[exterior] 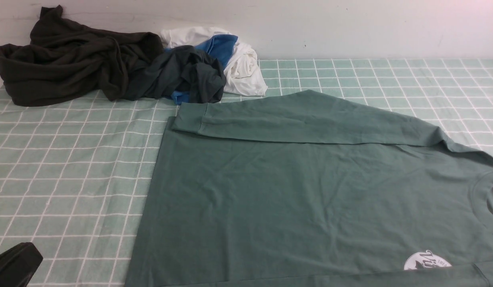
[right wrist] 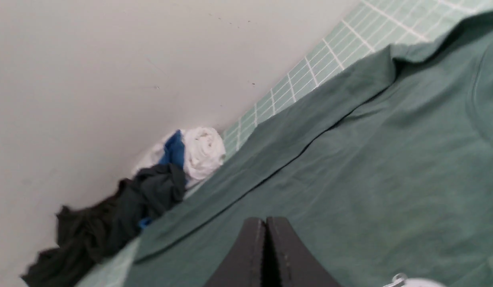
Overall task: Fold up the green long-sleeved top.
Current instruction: Use the left arm to clamp the cuff closest to it
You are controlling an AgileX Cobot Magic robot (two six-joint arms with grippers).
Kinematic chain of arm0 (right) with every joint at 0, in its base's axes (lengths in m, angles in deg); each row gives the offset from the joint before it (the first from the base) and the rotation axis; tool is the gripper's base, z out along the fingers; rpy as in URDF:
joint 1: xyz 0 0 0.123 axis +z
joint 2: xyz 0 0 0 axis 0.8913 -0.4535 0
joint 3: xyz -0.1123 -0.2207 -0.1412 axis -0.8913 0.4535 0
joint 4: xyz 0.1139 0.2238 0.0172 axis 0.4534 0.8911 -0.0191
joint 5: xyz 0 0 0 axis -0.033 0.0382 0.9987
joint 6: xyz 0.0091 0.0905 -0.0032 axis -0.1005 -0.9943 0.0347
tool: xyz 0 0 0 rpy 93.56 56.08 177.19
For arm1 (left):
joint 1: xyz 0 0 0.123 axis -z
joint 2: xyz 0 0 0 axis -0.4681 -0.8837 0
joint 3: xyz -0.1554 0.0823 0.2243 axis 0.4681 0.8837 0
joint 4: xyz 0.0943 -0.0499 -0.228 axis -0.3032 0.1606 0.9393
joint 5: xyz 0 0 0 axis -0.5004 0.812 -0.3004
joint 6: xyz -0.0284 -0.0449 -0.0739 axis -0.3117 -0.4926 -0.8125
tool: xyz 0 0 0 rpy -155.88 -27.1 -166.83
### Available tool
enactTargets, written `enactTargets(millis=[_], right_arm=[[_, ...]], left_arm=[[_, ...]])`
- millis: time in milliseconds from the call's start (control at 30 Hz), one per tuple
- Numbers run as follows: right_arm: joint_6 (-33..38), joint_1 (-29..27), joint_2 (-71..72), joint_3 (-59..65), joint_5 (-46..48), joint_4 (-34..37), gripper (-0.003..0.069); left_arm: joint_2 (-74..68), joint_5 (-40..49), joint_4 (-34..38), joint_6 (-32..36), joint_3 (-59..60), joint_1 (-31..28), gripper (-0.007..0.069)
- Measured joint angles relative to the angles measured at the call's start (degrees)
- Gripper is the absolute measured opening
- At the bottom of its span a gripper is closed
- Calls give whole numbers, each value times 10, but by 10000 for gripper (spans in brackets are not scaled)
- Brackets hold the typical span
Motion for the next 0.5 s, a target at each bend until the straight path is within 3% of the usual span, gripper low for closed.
enactTargets(millis=[100,133,167,267,500], right_arm=[[49,0,-37,-36,10,-38,-14],[56,0,-47,-50,12,-45,-14],[86,0,-103,-103,36,-86,-14],[130,0,-214,-198,112,-137,-14],[257,24,-453,-412,410,-163,-14]], left_arm=[[-127,127,-148,-7,-100,0,-3],[-136,136,-158,-7,-106,0,-3],[-213,210,-239,-7,-164,3,-3],[-312,286,-330,-15,-237,40,-3],[-466,298,-366,-25,-293,208,1]])
